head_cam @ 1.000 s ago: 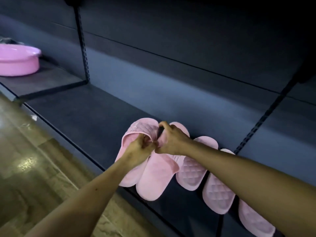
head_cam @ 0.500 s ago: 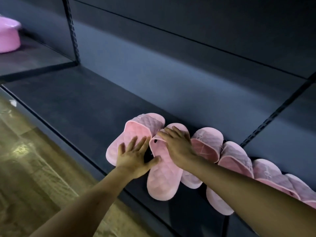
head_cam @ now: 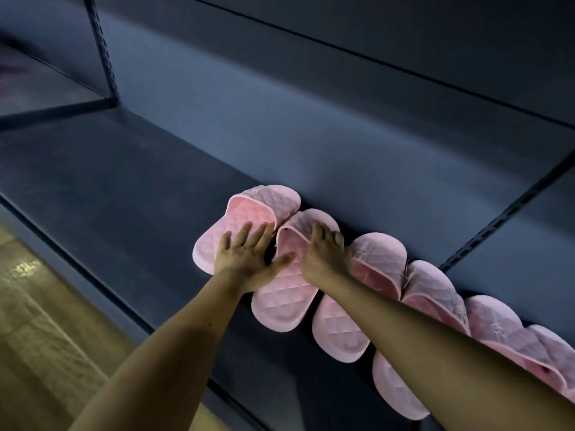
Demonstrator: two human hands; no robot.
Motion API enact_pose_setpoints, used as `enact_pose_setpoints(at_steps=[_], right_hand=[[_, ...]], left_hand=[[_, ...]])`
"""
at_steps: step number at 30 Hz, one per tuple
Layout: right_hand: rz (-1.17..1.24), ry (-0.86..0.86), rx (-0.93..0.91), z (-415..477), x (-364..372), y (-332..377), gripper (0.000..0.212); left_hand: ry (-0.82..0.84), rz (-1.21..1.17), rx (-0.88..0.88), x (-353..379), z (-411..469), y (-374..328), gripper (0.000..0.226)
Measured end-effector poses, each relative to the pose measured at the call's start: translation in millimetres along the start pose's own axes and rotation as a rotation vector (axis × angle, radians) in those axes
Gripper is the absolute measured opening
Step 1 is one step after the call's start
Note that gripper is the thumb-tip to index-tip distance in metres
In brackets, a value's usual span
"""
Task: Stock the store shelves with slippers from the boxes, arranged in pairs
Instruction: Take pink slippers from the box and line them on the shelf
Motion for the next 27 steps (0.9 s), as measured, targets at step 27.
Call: enact_pose_setpoints(at_steps=[27], right_hand=[[-0.147, 0.059, -0.216, -73, -120, -78, 0.054]], left_hand=[[-0.212, -0.157, 0.121, -67, -84, -131, 0.055]])
Point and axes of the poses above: each hand's wrist, its own z-axis towards the middle knuckle, its own x-axis out of the palm, y = z × x, the point moved 7 cm from there along z, towards the middle knuckle, and after that the axes turned 13 degrees about -y, right-handed, at the moved point
